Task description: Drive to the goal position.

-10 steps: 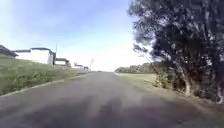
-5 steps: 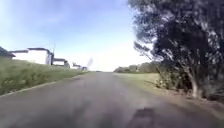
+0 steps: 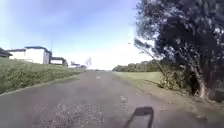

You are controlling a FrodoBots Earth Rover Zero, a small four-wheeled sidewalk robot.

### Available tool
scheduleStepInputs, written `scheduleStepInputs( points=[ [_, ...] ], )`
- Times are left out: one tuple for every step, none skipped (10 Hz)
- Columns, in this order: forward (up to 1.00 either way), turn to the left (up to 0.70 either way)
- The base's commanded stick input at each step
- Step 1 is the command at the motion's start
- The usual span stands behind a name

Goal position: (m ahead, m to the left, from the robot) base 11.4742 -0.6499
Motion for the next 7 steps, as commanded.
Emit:
scheduleStepInputs(
  points=[
    [1.00,0.03],
    [1.00,0.00],
    [1.00,0.00],
    [1.00,0.00],
    [1.00,0.00],
    [1.00,0.00],
    [1.00,0.00]
  ],
)
